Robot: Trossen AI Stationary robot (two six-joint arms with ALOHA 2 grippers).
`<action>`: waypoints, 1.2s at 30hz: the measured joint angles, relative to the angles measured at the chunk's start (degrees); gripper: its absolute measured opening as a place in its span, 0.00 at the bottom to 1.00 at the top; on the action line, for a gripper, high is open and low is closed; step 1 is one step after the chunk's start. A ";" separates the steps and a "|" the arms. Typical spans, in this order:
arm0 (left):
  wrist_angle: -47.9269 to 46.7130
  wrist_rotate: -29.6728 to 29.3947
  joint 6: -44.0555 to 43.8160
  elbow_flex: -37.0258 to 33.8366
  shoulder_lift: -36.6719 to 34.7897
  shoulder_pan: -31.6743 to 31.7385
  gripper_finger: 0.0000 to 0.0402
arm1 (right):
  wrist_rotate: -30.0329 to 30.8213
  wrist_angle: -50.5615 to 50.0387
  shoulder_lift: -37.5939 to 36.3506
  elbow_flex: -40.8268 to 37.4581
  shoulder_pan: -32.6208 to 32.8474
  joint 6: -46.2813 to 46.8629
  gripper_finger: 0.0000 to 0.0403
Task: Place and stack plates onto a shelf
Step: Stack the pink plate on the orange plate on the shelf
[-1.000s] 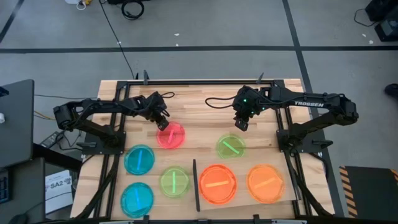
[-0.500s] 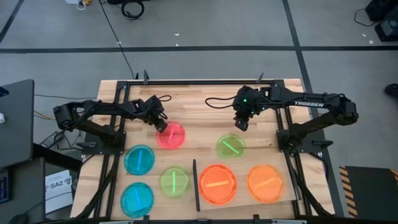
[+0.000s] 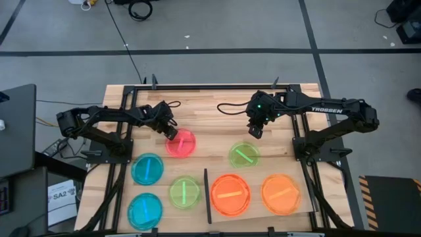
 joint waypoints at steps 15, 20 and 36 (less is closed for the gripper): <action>0.06 -2.62 -0.29 0.00 -0.07 -3.63 0.35 | 0.00 0.02 -0.01 0.01 0.00 0.00 0.33; -0.03 -2.74 -0.29 0.00 -0.07 -3.61 0.32 | 0.00 0.02 -0.02 0.01 0.00 0.02 0.33; 0.36 -2.56 -0.33 0.00 -0.07 -3.61 0.02 | 0.02 0.02 -0.02 0.01 0.00 0.02 0.33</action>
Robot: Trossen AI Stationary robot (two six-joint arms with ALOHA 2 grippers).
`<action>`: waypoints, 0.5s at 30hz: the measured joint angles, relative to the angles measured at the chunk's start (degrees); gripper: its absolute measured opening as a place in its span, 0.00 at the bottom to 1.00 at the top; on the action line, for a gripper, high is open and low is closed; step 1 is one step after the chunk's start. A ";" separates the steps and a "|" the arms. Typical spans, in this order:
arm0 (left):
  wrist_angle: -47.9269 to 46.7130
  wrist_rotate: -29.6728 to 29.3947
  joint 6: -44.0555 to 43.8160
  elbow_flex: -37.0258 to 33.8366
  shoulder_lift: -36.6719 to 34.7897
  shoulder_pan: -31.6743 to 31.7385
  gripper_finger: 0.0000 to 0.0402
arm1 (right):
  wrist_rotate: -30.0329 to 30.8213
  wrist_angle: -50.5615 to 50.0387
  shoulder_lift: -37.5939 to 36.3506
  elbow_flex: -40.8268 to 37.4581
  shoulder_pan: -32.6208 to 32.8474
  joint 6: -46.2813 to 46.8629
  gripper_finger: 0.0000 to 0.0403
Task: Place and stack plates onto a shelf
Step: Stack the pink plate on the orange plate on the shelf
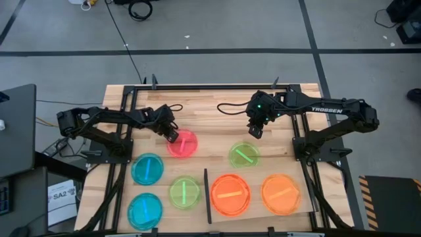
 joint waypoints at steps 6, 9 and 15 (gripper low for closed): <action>1.52 -0.11 -0.03 0.02 0.00 0.05 0.02 | 0.00 0.02 0.01 0.00 0.00 0.00 0.33; 1.42 -0.15 -0.02 0.71 0.00 0.12 0.02 | -0.01 0.02 0.00 0.00 0.00 0.00 0.33; 1.43 -0.58 1.41 3.23 0.00 0.29 0.02 | -0.01 0.02 0.00 0.00 0.00 0.00 0.33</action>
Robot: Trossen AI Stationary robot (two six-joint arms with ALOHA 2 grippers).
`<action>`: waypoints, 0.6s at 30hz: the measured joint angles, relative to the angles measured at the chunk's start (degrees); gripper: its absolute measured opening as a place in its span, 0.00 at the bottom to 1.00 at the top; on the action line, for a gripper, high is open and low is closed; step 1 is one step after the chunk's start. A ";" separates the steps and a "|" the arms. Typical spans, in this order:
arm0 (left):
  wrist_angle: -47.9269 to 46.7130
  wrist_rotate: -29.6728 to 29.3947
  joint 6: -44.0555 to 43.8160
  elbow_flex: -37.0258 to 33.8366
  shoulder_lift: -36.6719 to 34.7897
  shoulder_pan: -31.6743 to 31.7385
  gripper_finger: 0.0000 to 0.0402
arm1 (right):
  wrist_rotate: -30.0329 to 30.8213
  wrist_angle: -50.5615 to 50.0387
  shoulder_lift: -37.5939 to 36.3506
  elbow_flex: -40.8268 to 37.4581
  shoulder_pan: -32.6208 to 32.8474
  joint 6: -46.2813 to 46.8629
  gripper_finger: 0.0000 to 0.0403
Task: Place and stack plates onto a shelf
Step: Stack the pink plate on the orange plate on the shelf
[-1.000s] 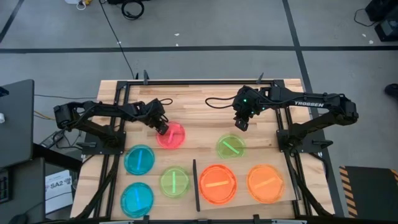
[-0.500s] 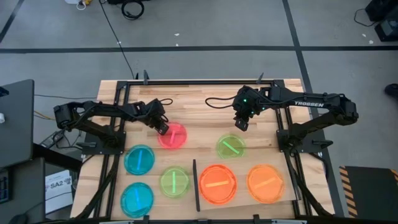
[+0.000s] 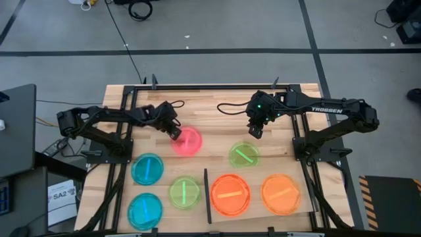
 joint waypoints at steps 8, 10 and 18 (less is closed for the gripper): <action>-0.09 -0.01 0.23 4.20 0.00 1.77 0.02 | 0.00 2.06 0.00 0.02 0.00 0.00 0.33; -0.08 -0.04 0.26 5.54 0.00 2.10 0.02 | 0.01 3.95 0.02 0.02 0.00 0.00 0.33; 0.00 -0.66 2.22 10.84 0.00 2.31 0.02 | 2.72 14.26 0.00 0.02 0.00 0.02 0.33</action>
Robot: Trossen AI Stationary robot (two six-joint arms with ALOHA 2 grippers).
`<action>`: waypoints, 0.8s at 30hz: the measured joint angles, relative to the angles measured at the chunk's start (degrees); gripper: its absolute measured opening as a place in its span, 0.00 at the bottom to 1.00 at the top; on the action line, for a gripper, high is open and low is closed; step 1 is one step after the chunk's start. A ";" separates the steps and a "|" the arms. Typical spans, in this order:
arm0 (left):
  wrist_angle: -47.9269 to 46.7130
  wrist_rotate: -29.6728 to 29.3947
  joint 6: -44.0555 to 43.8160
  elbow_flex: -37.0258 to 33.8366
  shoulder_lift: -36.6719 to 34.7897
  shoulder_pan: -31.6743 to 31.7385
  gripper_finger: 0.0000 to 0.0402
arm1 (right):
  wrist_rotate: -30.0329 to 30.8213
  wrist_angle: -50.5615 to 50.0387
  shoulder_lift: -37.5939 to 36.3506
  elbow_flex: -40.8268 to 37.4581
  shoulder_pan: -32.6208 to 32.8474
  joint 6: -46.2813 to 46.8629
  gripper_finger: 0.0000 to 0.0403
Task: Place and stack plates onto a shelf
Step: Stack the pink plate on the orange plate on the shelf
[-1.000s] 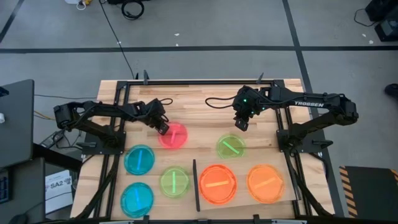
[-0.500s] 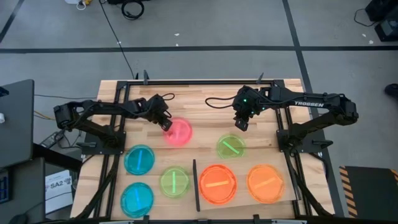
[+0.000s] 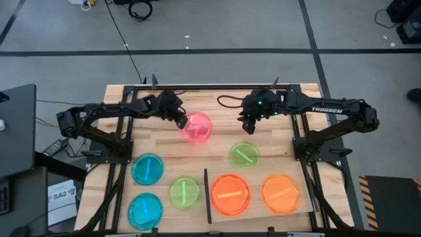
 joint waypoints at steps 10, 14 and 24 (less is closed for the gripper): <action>4.74 0.00 0.11 4.28 0.00 -0.66 0.02 | 5.93 10.74 0.00 0.00 -2.52 5.80 0.33; 7.97 0.02 0.11 5.30 0.00 -1.53 0.02 | 5.08 14.28 0.00 0.00 -3.95 8.23 0.33; 12.02 0.04 -0.24 5.65 0.02 -2.34 0.02 | 3.79 16.16 0.00 0.00 -4.63 9.18 0.33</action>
